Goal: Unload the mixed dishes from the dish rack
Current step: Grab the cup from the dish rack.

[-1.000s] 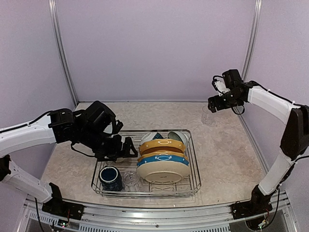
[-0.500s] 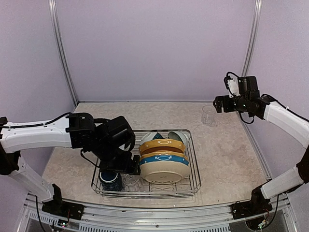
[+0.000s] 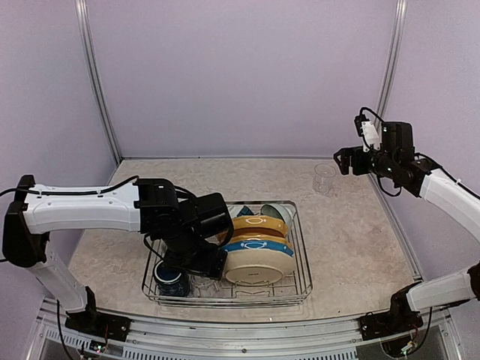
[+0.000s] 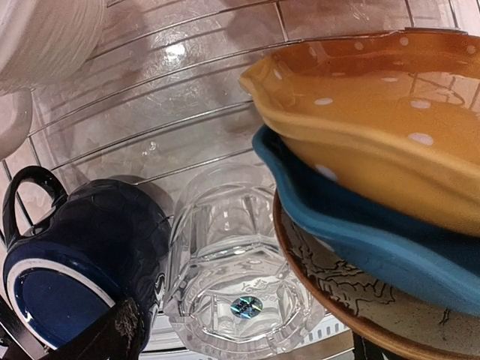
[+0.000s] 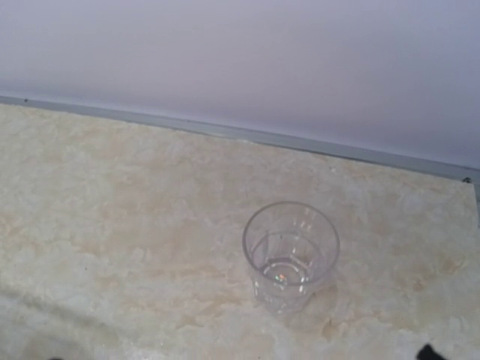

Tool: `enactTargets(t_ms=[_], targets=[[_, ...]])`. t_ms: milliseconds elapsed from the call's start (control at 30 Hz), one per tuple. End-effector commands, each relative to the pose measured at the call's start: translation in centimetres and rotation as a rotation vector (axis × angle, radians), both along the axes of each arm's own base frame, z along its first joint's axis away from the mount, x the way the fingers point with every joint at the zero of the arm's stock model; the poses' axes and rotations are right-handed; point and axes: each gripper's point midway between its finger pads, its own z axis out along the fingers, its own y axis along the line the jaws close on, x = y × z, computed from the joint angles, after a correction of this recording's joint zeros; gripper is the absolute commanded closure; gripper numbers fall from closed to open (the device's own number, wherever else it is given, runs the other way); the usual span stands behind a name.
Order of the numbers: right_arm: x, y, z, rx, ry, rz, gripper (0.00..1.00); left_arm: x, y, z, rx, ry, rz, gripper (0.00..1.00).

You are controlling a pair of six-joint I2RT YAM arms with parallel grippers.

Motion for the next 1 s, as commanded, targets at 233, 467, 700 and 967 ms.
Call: enactTargets(t_ms=[233,467,700,967], targets=[[-0.9,0.4,0.9,0.015,-0.042,0.025,0.00,-0.7,-0.3,-1.6,0.082,0.006,-0.008,0.21],[-0.8,0.5,0.8,0.023,-0.042,0.028,0.00,-0.4,-0.4,-2.1,0.110,-0.012,0.000,0.21],[-0.8,0.5,0.8,0.026,-0.038,0.026,0.00,-0.2,-0.7,-2.0,0.096,-0.030,0.006,0.29],[-0.9,0.9,0.5,0.039,-0.028,0.049,0.00,-0.4,-0.3,-1.1,0.076,-0.043,0.012,0.45]])
